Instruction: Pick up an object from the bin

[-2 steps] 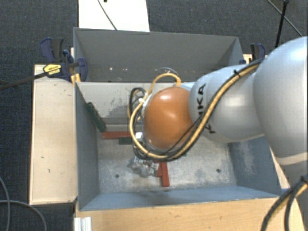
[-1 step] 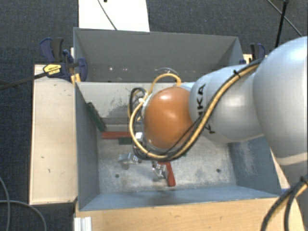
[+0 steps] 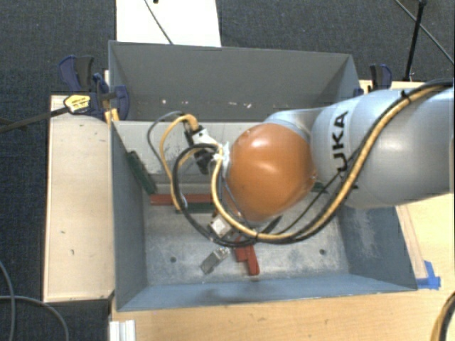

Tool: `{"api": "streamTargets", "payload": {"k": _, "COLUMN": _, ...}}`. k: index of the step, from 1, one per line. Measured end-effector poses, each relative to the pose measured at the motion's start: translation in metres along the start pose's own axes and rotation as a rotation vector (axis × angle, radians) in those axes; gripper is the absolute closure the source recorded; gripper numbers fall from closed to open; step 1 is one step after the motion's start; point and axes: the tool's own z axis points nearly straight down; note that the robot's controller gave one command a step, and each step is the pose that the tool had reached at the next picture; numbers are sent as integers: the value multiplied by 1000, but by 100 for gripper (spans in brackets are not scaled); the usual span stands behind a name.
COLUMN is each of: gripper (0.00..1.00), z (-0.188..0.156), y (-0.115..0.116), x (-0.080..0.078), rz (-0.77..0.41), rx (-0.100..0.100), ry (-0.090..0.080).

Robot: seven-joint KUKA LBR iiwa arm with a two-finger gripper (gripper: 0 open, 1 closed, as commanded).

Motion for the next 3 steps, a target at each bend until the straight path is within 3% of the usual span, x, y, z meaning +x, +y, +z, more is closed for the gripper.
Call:
{"api": "streamTargets", "payload": {"k": 1, "gripper": 0, "z": 46, "y": -21, "x": 37, "rz": -336, "rx": -4, "ry": -1}}
{"api": "streamTargets", "payload": {"k": 2, "gripper": 0, "z": 45, "y": -54, "x": 5, "rz": -673, "rx": -3, "ry": -2}}
{"api": "streamTargets", "payload": {"k": 3, "gripper": 0, "z": 23, "y": -19, "x": -32, "rz": -934, "rx": -6, "ry": -3}}
